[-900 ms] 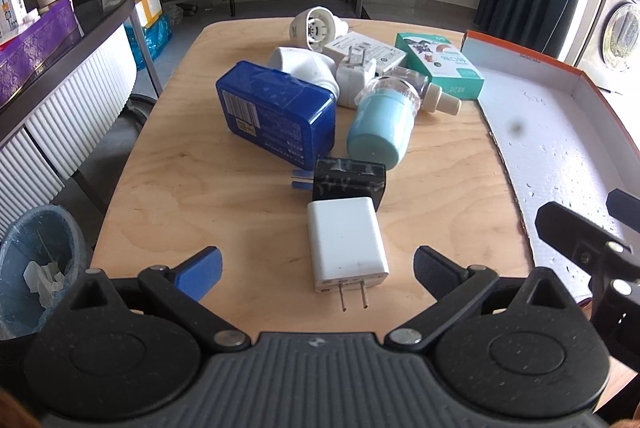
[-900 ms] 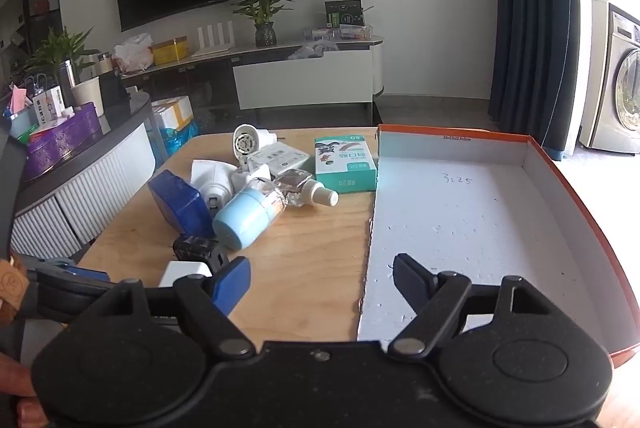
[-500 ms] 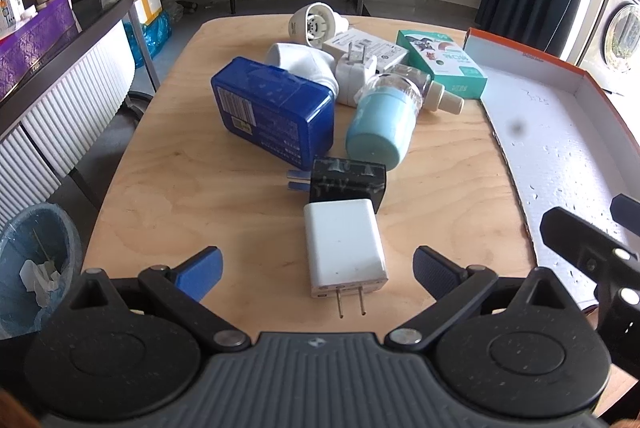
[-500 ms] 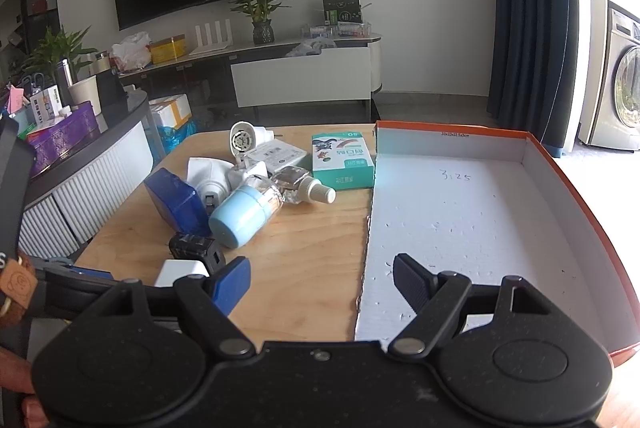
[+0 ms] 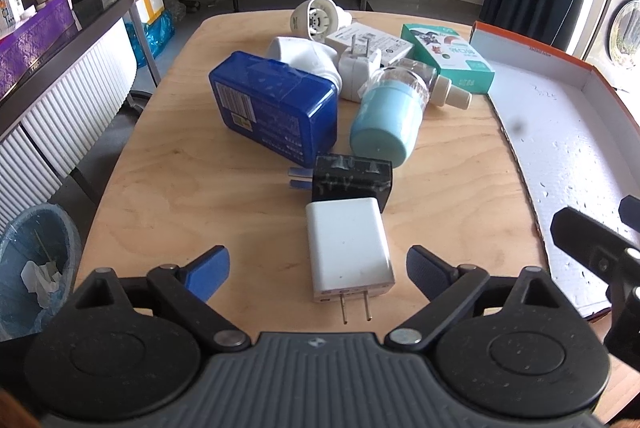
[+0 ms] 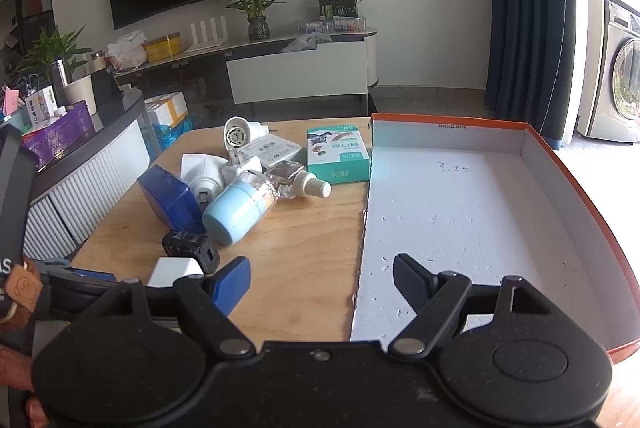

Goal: Organize rigid objects
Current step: 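Move the left tool toward the white phone charger, then close the left tool on the white charger while the right tool grasps the light blue toothpick holder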

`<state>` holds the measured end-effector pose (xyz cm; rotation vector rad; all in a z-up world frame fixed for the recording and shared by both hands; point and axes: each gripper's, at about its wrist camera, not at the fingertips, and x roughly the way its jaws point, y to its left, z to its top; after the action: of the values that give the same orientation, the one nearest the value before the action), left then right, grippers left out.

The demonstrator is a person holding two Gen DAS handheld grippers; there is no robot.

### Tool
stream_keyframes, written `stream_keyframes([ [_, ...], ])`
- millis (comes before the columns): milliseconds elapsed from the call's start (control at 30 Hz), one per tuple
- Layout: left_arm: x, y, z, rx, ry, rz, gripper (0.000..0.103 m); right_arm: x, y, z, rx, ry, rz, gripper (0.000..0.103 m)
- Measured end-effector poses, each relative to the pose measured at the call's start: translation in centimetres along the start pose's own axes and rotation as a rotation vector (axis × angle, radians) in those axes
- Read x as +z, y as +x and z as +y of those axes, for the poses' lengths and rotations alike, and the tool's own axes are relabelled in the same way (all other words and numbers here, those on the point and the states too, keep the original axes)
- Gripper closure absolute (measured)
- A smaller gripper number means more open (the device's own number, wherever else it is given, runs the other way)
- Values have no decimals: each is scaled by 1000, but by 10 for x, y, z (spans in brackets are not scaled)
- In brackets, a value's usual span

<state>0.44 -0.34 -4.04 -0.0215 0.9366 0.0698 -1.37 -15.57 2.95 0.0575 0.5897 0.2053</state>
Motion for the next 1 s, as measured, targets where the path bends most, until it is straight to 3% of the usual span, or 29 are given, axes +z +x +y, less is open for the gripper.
stream_keyframes([
  [367, 2, 4, -3, 5, 3, 3, 8, -1, 2, -2, 1, 13, -34, 11],
  [667, 1, 10, -2, 19, 9, 1, 21, 0, 6, -5, 5, 22, -25, 11],
  [800, 3, 9, -1, 13, 15, -23, 35, 1, 8, -5, -1, 12, -14, 11],
  [900, 1, 6, -4, -25, 51, -51, 61, 3, 9, -6, -4, 5, -18, 11],
  [1000, -1, 5, 0, -45, 56, -58, 62, 6, 10, -5, -2, 10, -11, 11],
])
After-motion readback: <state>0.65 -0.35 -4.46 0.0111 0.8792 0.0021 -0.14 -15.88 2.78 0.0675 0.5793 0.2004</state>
